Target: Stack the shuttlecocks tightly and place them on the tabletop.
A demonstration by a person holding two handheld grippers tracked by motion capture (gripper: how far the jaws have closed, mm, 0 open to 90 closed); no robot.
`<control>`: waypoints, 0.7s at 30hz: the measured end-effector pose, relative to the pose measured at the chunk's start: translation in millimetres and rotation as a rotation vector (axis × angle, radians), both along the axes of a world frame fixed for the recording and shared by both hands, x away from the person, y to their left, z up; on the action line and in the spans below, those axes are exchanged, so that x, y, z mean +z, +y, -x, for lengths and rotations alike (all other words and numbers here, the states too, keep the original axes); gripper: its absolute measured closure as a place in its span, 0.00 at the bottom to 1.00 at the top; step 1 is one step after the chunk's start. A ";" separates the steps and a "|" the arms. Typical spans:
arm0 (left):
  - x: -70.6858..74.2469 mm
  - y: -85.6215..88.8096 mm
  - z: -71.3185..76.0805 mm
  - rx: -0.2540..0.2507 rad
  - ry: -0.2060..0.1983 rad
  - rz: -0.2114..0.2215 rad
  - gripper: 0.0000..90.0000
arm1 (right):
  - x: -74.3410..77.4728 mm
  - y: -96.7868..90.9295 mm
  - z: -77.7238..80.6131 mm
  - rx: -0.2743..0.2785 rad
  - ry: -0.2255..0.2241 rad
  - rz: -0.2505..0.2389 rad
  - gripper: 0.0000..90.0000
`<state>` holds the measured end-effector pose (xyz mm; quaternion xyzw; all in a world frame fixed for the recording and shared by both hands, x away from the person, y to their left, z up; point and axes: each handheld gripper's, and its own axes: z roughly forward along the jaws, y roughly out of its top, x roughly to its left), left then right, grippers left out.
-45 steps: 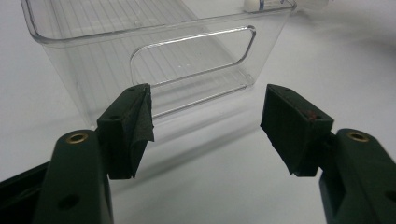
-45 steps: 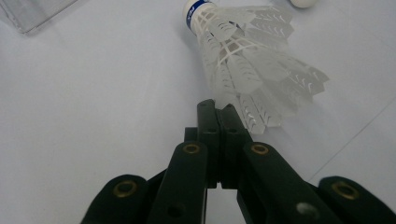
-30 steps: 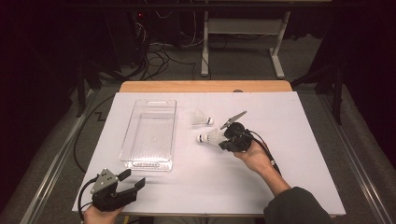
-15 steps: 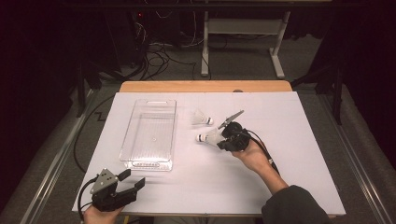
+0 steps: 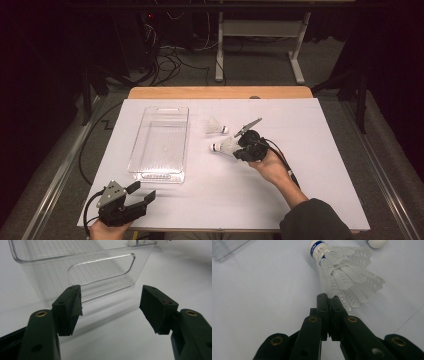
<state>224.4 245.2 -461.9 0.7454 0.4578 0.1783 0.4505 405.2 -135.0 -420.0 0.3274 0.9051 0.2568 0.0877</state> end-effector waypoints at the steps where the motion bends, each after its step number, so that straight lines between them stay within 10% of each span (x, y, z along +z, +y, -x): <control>1: 0.0 -0.1 0.0 -0.001 0.000 0.000 0.39 | -0.1 -0.1 -0.1 -0.001 -0.001 -0.001 0.99; 21: 0.2 -0.2 0.3 0.001 -0.001 0.000 0.39 | -0.2 -1.1 0.5 -0.031 -0.010 -0.021 0.86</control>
